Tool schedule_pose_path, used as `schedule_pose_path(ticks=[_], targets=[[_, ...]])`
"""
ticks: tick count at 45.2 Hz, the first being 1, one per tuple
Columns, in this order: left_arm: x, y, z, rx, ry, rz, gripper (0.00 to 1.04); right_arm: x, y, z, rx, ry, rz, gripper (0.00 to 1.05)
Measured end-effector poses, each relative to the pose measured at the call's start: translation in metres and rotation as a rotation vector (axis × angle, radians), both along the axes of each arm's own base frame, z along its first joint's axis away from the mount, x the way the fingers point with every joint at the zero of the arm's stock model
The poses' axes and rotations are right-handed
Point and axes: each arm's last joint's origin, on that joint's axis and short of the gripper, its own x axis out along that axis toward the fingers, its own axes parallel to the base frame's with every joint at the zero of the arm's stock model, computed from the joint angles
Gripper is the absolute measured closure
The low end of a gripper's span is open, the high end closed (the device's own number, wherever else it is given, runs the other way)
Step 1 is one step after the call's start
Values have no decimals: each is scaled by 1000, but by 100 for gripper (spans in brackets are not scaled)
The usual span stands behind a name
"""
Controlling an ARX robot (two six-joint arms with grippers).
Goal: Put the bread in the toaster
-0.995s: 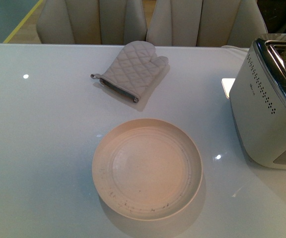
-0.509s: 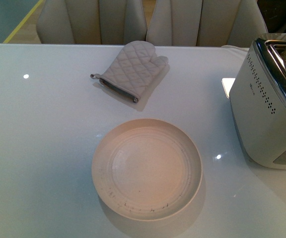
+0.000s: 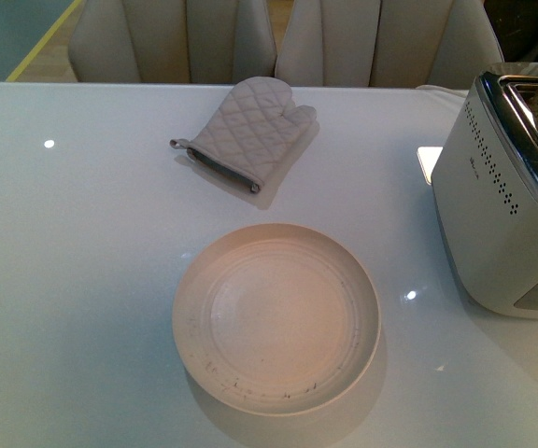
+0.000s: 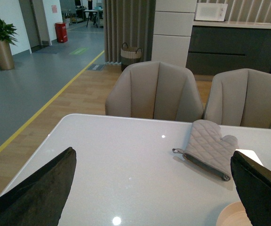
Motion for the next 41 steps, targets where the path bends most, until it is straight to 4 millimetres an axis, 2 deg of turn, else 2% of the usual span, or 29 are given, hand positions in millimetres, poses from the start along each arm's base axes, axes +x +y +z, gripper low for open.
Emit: schedule_pose_path(ticks=[6, 41], targets=[[0, 0, 0, 0, 0, 0, 7, -5, 0, -5, 0, -15, 1, 103], [0, 0, 0, 0, 0, 0, 7, -32, 0, -7, -1, -19, -1, 103]])
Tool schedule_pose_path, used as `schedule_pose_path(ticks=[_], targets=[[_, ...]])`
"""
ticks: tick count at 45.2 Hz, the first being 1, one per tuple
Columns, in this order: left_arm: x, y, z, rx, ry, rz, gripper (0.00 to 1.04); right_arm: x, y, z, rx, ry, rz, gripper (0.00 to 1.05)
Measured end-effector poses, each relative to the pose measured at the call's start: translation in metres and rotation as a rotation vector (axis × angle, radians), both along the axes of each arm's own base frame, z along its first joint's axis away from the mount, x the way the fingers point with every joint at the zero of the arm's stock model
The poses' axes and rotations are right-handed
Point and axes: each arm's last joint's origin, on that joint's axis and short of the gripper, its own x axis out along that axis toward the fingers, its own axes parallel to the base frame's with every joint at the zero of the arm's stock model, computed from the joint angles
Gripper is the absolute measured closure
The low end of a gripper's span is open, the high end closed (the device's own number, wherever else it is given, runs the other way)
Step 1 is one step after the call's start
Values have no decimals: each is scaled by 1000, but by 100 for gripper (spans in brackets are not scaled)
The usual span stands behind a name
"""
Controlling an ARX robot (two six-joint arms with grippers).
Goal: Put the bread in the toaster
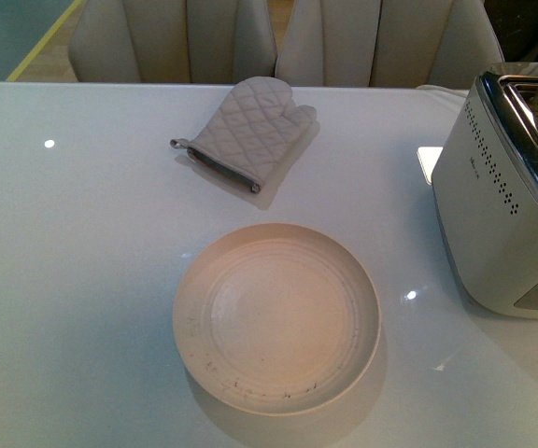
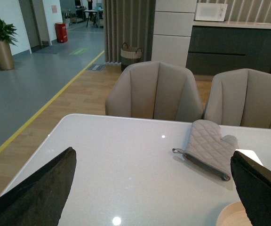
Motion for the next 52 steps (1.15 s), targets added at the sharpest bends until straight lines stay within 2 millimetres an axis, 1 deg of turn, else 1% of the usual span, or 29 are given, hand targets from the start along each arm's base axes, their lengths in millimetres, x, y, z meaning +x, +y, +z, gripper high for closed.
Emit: schedule_pose_path(ticks=[6, 7, 11, 12, 15, 18, 21, 30, 52], targets=[[0, 0, 0, 0, 0, 0, 7, 0, 0, 0, 0, 0, 0, 103], [0, 0, 0, 0, 0, 0, 7, 0, 0, 0, -1, -1, 0, 101], [0, 0, 0, 0, 0, 0, 7, 0, 0, 0, 0, -1, 0, 80], [0, 0, 0, 0, 0, 0, 7, 0, 0, 0, 0, -1, 0, 77], [0, 0, 0, 0, 0, 0, 7, 0, 0, 0, 0, -1, 0, 60], [0, 0, 0, 0, 0, 0, 7, 0, 0, 0, 0, -1, 0, 47], [0, 0, 0, 0, 0, 0, 7, 0, 0, 0, 0, -1, 0, 36], [0, 0, 0, 0, 0, 0, 7, 0, 0, 0, 0, -1, 0, 8], [0, 0, 0, 0, 0, 0, 7, 0, 0, 0, 0, -1, 0, 9]])
